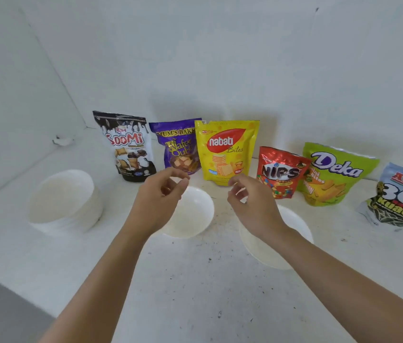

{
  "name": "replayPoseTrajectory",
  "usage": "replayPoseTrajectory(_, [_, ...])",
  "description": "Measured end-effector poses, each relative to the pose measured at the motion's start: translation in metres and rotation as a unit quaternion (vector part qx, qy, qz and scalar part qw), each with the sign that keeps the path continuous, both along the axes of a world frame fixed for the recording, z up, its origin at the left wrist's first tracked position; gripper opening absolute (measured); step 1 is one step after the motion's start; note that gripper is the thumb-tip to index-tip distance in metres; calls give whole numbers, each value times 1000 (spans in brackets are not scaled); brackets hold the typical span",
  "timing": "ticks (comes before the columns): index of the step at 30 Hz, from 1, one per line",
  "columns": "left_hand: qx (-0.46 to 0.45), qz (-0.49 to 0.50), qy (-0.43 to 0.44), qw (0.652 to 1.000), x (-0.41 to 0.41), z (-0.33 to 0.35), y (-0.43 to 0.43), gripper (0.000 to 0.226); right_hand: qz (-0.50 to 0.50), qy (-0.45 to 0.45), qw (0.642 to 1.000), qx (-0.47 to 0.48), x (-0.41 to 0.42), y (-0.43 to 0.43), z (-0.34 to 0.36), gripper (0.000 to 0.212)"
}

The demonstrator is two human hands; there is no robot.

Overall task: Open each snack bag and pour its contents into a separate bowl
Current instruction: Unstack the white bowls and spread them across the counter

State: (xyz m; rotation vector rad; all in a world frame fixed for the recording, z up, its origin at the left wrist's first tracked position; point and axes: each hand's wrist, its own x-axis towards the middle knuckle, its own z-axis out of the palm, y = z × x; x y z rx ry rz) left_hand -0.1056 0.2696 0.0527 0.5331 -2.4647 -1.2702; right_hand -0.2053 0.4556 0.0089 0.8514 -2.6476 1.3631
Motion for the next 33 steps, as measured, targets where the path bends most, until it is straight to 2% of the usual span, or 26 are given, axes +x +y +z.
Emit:
replayPoseTrajectory(9, [-14, 165, 24, 986, 81, 2, -109, 9, 122, -9, 992, -28, 37, -137, 19, 10])
replayPoseTrajectory(13, [-48, 228, 29, 972, 104, -7, -153, 7, 165, -19, 986, -32, 49, -190, 16, 11])
replayPoseTrajectory(15, [-73, 252, 14, 965, 110, -14, -176, 9, 185, -26, 982, -31, 53, -214, 13, 10])
replayPoseTrajectory(18, [-99, 281, -55, 953, 113, -25, -209, 14, 219, -39, 975, -20, 57, -249, 6, 14])
replayPoseTrajectory(24, [-85, 255, -131, 954, 107, -41, -266, 26, 216, -101, 971, 17, 57, -305, -5, 21])
replayPoseTrajectory(28, [-91, 211, -118, 966, 106, -54, -299, 35, 184, -117, 975, 44, 55, -331, -12, 27])
replayPoseTrajectory(33, [-90, 183, -115, 972, 105, -63, -318, 50, 177, -143, 969, 93, 65, -348, -25, 49])
